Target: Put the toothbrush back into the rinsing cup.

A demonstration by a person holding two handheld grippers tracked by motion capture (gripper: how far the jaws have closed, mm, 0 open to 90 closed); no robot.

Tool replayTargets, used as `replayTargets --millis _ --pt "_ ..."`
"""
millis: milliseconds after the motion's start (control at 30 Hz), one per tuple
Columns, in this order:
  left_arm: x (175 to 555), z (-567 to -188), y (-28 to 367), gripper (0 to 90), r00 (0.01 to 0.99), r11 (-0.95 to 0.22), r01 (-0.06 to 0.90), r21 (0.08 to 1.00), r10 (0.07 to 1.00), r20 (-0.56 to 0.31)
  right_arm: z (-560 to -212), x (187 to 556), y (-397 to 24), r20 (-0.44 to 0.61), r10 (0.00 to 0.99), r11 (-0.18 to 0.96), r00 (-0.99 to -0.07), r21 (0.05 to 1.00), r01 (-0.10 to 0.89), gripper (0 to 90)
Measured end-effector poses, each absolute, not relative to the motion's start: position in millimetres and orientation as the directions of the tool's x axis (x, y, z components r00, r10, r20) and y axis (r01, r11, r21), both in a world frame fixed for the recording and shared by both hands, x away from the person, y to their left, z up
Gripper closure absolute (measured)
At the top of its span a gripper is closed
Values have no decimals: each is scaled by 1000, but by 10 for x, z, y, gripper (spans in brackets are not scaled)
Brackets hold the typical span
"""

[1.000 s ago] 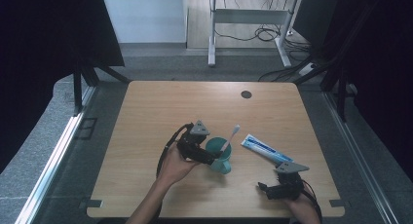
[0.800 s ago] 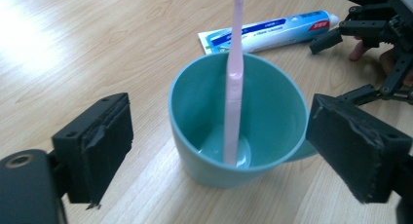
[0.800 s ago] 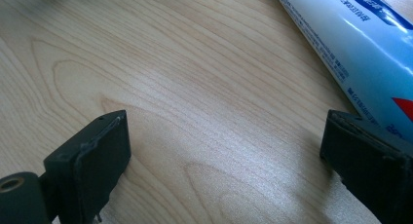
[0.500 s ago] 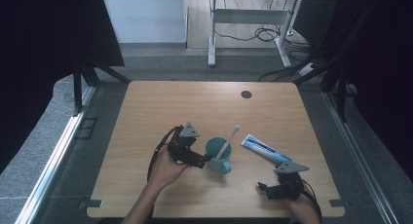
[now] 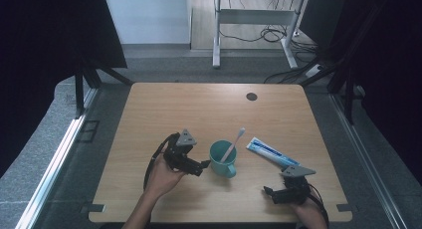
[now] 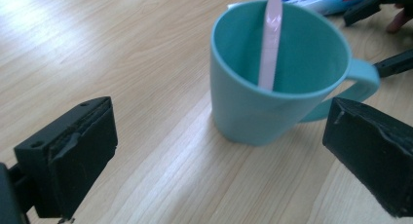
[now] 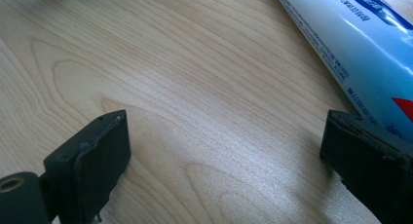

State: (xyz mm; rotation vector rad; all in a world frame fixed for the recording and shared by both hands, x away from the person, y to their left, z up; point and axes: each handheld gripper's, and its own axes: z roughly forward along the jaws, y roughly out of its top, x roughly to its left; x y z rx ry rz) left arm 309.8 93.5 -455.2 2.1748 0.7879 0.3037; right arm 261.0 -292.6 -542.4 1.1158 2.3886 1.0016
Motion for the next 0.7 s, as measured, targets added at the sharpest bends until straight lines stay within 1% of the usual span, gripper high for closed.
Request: replayTargets --millis 133,700 --pt "3073 -4608 1005 0 768 -488 448 749 639 -43 -5424 2610 -2926 6 766 449 -643 711 541 38" --pt "2939 -4821 1254 0 736 -501 465 730 677 -3 -5424 2610 -2926 4 764 451 -645 711 539 38"
